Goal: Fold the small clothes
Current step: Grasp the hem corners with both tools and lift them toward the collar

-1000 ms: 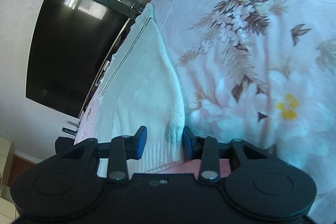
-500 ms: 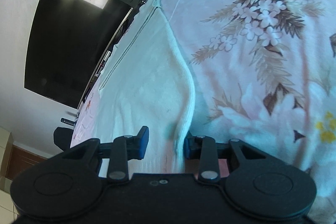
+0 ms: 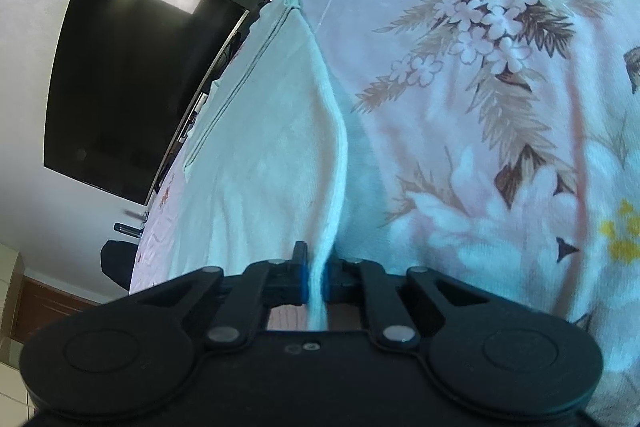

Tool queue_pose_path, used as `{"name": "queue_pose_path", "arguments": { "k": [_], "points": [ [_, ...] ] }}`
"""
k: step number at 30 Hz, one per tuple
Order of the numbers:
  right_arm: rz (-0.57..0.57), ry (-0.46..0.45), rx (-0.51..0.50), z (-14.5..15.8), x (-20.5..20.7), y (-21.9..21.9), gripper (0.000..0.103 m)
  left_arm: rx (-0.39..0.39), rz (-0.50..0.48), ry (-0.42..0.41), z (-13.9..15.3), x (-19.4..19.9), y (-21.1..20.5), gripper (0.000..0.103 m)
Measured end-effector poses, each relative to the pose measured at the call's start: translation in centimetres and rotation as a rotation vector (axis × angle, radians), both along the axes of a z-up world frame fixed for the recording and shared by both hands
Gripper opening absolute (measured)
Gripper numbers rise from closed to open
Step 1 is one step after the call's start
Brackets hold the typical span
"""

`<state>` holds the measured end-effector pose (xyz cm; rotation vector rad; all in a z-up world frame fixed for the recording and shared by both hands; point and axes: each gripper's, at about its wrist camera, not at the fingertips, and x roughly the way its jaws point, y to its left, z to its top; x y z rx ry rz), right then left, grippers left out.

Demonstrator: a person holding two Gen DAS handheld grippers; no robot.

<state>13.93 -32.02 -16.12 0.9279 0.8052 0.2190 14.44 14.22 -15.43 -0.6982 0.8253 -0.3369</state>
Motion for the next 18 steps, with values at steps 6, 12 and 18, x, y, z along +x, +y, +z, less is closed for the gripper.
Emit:
{"name": "queue_pose_path", "arguments": {
  "k": [6,12,18],
  "points": [
    [-0.001,-0.004,-0.043,0.1,-0.3,0.5,0.006,0.017,0.033,0.027,-0.4,0.1,0.5,0.003],
    [-0.025,-0.113,-0.116,3.4,-2.0,0.6,0.005,-0.01,0.068,-0.078,2.1,-2.2,1.8,0.003],
    [0.005,-0.093,-0.187,2.8,-3.2,0.3,0.005,0.069,0.062,0.007,-0.5,-2.3,1.0,0.003]
  ]
}}
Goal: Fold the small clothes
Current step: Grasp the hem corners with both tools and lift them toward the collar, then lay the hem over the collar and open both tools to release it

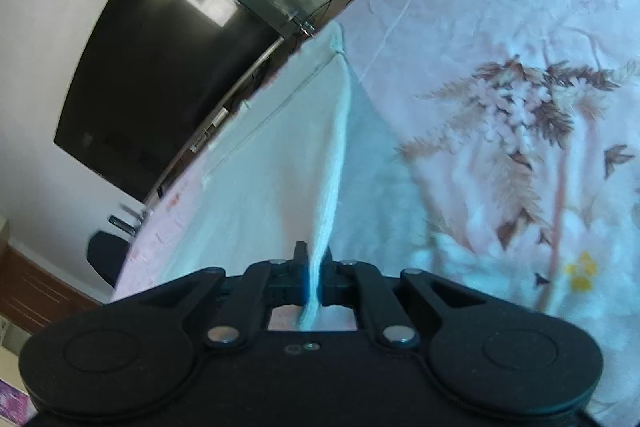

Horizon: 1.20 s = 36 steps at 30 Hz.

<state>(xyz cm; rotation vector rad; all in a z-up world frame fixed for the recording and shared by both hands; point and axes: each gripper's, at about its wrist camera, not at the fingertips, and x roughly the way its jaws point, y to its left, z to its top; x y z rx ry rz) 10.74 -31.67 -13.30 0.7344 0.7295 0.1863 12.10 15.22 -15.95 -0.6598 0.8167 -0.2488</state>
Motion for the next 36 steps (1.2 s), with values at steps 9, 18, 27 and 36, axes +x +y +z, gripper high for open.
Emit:
{"name": "queue_pose_path", "arguments": {
  "k": [9,18,27,36],
  "points": [
    [-0.012,0.018,0.041,-0.1,0.5,0.0,0.005,-0.091,0.073,-0.031,1.4,0.3,0.8,0.003],
    [0.084,-0.137,-0.174,8.1,5.7,1.6,0.005,-0.099,0.072,-0.146,7.5,7.3,0.2,0.003],
    [0.075,-0.199,-0.207,12.1,17.4,0.7,0.005,-0.057,0.053,-0.203,12.2,20.8,0.0,0.003],
    [0.079,-0.167,-0.158,10.0,31.5,-0.7,0.005,0.017,0.053,-0.166,10.7,35.4,-1.6,0.003]
  ]
}}
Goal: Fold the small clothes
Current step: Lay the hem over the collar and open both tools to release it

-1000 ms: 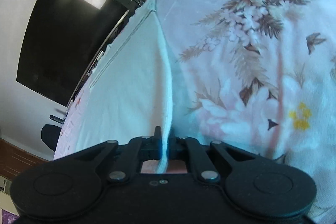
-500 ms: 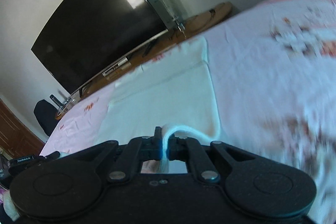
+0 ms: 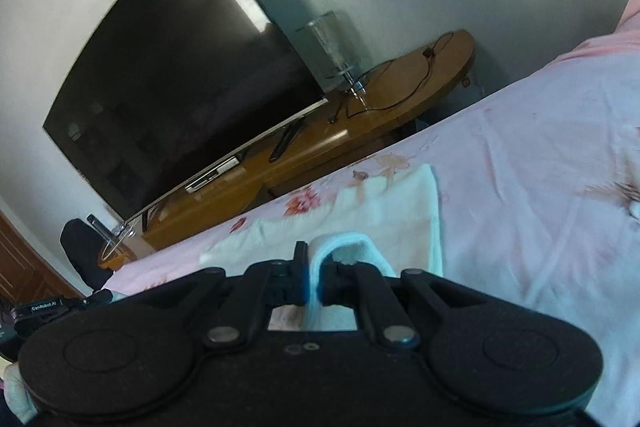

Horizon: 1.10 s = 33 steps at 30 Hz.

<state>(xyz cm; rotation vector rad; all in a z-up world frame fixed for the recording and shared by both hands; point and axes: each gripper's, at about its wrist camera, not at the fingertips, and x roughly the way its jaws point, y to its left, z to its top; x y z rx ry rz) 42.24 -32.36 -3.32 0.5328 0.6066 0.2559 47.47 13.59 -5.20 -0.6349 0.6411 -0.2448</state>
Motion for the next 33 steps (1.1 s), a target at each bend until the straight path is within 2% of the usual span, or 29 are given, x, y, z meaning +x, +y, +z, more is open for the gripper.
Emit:
{"name": "queue_pose_path", "arguments": {
  "k": [7,9,10,11,13,14,15,16,17,18,20,22,26,27,28,30,31,33],
  "points": [
    [-0.032,0.124,0.099,-6.2,10.2,-1.9,0.005,0.074,0.001,0.093,-4.9,8.7,-2.0,0.004],
    [-0.027,0.123,0.127,-7.9,12.0,-2.1,0.011,0.078,0.023,0.095,-5.9,10.0,-2.1,0.004],
    [-0.032,0.103,0.129,-8.4,12.5,-2.1,0.022,0.064,0.028,0.083,-6.1,10.3,-2.0,0.004],
    [-0.044,0.074,0.121,-8.7,12.6,-2.1,0.042,0.035,0.029,0.066,-6.4,10.6,-1.9,0.004],
    [-0.057,0.009,0.102,-8.9,12.4,-2.2,0.069,0.014,0.029,0.058,-7.0,11.2,-1.7,0.005],
    [-0.057,-0.013,0.095,-9.1,12.3,-2.2,0.068,0.017,0.027,0.058,-7.2,11.4,-1.8,0.011],
    [-0.052,-0.025,0.102,-9.3,12.3,-2.4,0.067,0.027,0.025,0.058,-7.4,11.6,-1.8,0.034],
    [-0.048,-0.037,0.109,-9.5,12.2,-2.6,0.067,0.044,0.035,0.05,-7.4,11.4,-1.8,0.068],
    [-0.048,-0.042,0.105,-9.5,12.1,-2.8,0.066,0.061,0.043,0.028,-7.3,11.1,-1.9,0.076],
    [-0.047,-0.046,0.09,-9.6,11.9,-2.8,0.066,0.08,0.04,-0.002,-7.1,10.9,-2.0,0.076],
    [-0.041,-0.034,0.046,-9.7,12.1,-2.7,0.062,0.118,0.007,0.004,-6.9,11.1,-2.3,0.075],
    [-0.023,-0.013,-0.011,-9.8,12.6,-2.3,0.058,0.225,-0.04,0.019,-6.7,11.7,-3.4,0.056],
    [-0.001,0.005,-0.171,-9.5,13.4,-0.1,0.048,0.411,-0.119,0.015,-6.4,12.3,-5.6,0.035],
    [0.011,0.002,-0.212,-9.3,13.5,0.3,0.046,0.464,-0.131,0.008,-6.4,12.3,-6.2,0.024],
    [0.023,-0.002,-0.25,-9.2,13.5,0.9,0.037,0.481,-0.132,-0.003,-6.4,12.3,-6.4,0.012],
    [0.047,-0.007,-0.312,-9.0,13.5,1.7,0.017,0.5,-0.113,-0.039,-5.9,11.8,-6.4,0.004],
    [0.051,-0.018,-0.34,-8.8,13.4,2.0,0.007,0.5,-0.097,-0.066,-5.6,11.5,-6.3,0.003],
    [0.037,-0.057,-0.364,-8.3,12.8,2.0,0.004,0.473,-0.063,-0.139,-4.9,10.7,-5.8,0.003]
  ]
}}
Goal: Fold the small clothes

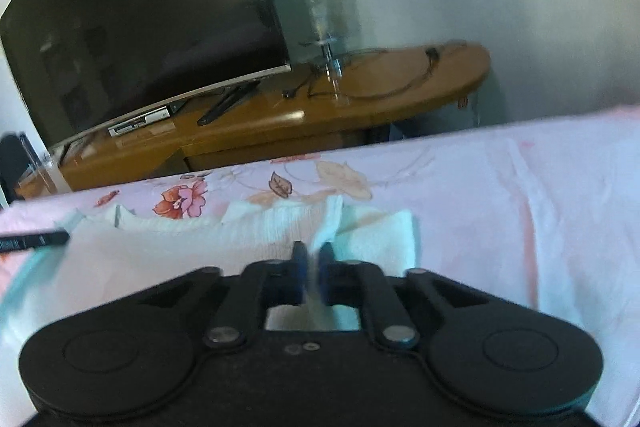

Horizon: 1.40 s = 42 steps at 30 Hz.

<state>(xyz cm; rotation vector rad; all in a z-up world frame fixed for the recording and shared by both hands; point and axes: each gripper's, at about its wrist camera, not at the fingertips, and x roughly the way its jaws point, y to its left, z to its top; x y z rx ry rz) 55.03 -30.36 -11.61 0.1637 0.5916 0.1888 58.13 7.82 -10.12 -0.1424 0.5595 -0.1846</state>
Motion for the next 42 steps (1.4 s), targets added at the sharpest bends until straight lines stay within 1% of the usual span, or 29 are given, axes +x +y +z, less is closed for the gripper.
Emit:
{"name": "queue_pose_path", "arguments": {
  "k": [2,4,6,7,9,10,11,12,13,14,15,16,17,19,21,22,23,24,26,27,29,31,33,34,36,37,39,40,42],
  "points": [
    [-0.019,-0.042,0.019,0.5,-0.6,-0.6,0.004,0.013,0.014,-0.027,0.1,0.1,0.0,0.003],
    [-0.036,-0.066,0.011,0.6,-0.9,-1.0,0.004,0.049,0.014,0.008,-0.7,0.9,-0.3,0.003],
    [-0.054,-0.018,-0.033,-0.6,-0.2,-1.0,0.004,0.109,0.016,0.037,-2.0,1.4,-0.7,0.003],
    [-0.062,0.015,-0.047,-1.3,0.2,-1.1,0.004,0.096,0.017,0.038,-2.0,1.6,-0.6,0.003],
    [-0.071,-0.001,-0.049,-2.0,0.1,-1.2,0.003,0.069,0.013,0.055,-2.0,1.8,-0.2,0.005],
    [-0.075,0.002,-0.043,-2.0,0.1,-1.2,0.005,0.054,0.016,0.059,-1.9,1.8,0.2,0.009],
    [-0.073,0.003,-0.042,-1.9,0.1,-1.1,0.008,0.039,0.021,0.059,-1.8,1.6,0.6,0.014],
    [-0.077,0.0,-0.05,-1.7,0.0,-1.1,0.011,0.028,0.056,0.047,-1.3,1.1,1.3,0.034],
    [-0.101,-0.01,-0.065,-1.2,-0.3,-1.2,0.029,0.024,0.108,0.019,-0.8,0.2,1.9,0.061],
    [-0.128,-0.038,-0.082,-0.5,-0.9,-1.1,0.049,0.023,0.148,-0.036,0.0,-1.0,2.6,0.069],
    [-0.131,-0.087,-0.103,0.5,-1.9,-1.0,0.054,0.018,0.14,-0.086,0.8,-2.1,3.0,0.07],
    [-0.104,-0.106,-0.113,1.3,-2.3,-0.6,0.056,0.013,0.112,-0.096,1.4,-2.7,2.9,0.07],
    [-0.049,-0.104,-0.12,2.1,-2.8,0.2,0.055,0.014,0.079,-0.09,1.7,-2.9,2.3,0.069],
    [0.081,-0.094,-0.144,2.5,-3.0,3.0,0.051,0.038,-0.052,-0.072,1.9,-2.9,-0.6,0.069],
    [0.2,-0.051,-0.183,1.9,-2.3,6.7,0.035,0.13,-0.189,-0.055,1.5,-2.5,-4.7,0.069],
    [0.238,-0.026,-0.195,1.5,-1.8,8.3,0.02,0.175,-0.236,-0.046,1.2,-2.4,-6.3,0.069],
    [0.274,-0.01,-0.207,1.0,-1.2,9.8,0.017,0.228,-0.267,-0.05,0.8,-2.3,-7.8,0.069],
    [0.296,-0.006,-0.213,0.6,-0.8,10.9,0.018,0.267,-0.289,-0.043,0.4,-2.2,-8.8,0.07],
    [0.308,-0.002,-0.231,-0.2,-0.2,12.2,0.029,0.356,-0.264,-0.025,-1.1,-1.8,-9.1,0.07],
    [0.305,0.003,-0.246,-0.5,0.1,12.1,0.029,0.353,-0.247,-0.028,-1.5,-1.7,-8.3,0.07],
    [0.263,-0.005,-0.266,-0.7,0.1,10.2,0.028,0.286,-0.177,-0.013,-1.4,-1.3,-5.5,0.071],
    [0.147,-0.001,-0.266,-0.6,0.0,6.8,0.028,0.266,-0.086,-0.003,-1.6,-1.4,-2.3,0.071],
    [0.027,0.016,-0.274,-0.9,-0.3,2.9,0.028,0.199,-0.065,0.025,-2.1,-1.2,0.4,0.071],
    [0.01,0.027,-0.245,-1.1,-0.3,1.1,0.028,0.168,-0.054,0.035,-2.0,-1.1,1.1,0.071],
    [-0.004,0.048,-0.16,-0.6,-0.4,-0.6,0.028,0.2,-0.034,0.026,-1.9,-1.4,1.1,0.071],
    [-0.02,0.043,-0.162,-0.1,-0.6,-0.6,0.031,0.212,-0.021,0.019,-1.6,-1.7,0.8,0.071],
    [0.008,0.003,-0.137,1.1,-1.9,0.2,0.03,0.186,-0.051,-0.021,-0.6,-2.8,-0.6,0.071],
    [0.05,-0.014,-0.116,1.5,-2.9,1.0,0.03,0.181,-0.08,-0.044,0.0,-3.7,-1.7,0.071],
    [0.139,-0.032,-0.128,1.7,-4.6,3.5,0.031,0.179,-0.135,-0.06,0.6,-5.1,-4.1,0.071]
  ]
}}
